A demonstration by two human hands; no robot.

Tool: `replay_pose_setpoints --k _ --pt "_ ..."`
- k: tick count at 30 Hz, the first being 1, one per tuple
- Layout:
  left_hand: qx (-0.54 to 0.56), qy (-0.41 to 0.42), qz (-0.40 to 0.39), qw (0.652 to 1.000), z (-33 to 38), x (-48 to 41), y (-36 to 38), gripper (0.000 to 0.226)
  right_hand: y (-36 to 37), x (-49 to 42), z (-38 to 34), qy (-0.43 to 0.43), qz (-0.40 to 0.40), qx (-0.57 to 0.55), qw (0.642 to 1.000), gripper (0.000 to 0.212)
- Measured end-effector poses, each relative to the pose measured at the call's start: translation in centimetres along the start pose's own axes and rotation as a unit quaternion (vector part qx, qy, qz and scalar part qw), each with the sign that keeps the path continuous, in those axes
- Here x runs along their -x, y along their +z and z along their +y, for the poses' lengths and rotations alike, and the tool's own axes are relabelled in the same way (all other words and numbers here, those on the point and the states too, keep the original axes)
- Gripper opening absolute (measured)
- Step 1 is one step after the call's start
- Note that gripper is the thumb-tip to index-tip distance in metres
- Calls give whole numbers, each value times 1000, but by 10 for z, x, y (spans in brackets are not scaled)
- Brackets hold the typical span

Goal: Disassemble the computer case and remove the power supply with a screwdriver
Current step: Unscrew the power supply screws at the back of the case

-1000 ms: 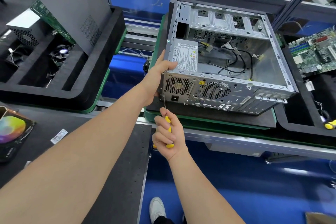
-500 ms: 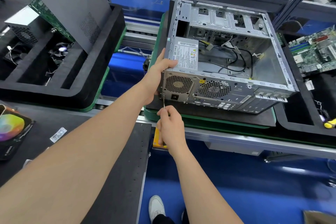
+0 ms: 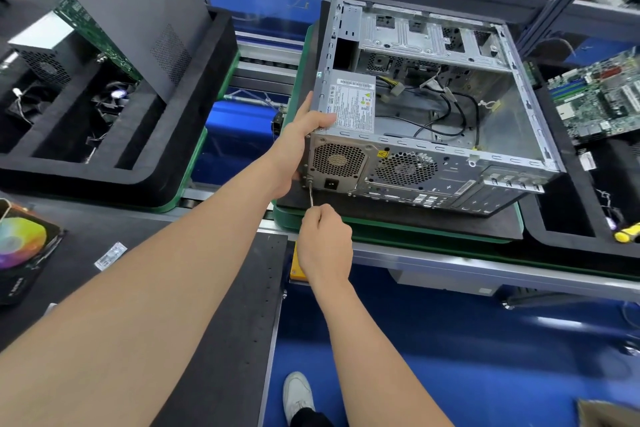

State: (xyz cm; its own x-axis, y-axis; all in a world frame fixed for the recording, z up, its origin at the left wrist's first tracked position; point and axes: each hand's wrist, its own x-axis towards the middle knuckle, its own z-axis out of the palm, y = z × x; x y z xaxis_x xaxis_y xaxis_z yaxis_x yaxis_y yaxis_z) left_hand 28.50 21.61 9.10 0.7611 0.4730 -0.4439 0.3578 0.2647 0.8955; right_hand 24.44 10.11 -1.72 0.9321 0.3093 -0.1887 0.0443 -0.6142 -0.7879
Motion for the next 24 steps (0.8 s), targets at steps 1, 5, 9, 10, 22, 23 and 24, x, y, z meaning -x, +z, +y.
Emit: replay_pose_setpoints --k 1,5,9,10,22,23,24 --pt "-2 -2 -1 1000 2 -1 1 61 -2 -1 0 16 -19 -23 999 33" --pt "-7 7 -6 1000 7 -5 1 61 -9 -4 9 46 -102 -151 982 34" --pt "11 17 -8 1000 -5 -3 -3 62 -17 -8 13 135 -244 -379 882 21" --pt "12 18 -10 1000 -7 -2 -3 67 -18 -9 14 159 -275 -425 848 18" --pt "15 29 -18 999 -10 -5 -5 82 -6 -12 28 233 -372 -736 514 32" --pt "15 31 -18 999 -10 -5 -5 83 -6 -12 29 230 -365 -719 544 31" --pt "16 34 -17 999 -10 -5 -5 83 -7 -13 29 225 -355 -694 585 30"
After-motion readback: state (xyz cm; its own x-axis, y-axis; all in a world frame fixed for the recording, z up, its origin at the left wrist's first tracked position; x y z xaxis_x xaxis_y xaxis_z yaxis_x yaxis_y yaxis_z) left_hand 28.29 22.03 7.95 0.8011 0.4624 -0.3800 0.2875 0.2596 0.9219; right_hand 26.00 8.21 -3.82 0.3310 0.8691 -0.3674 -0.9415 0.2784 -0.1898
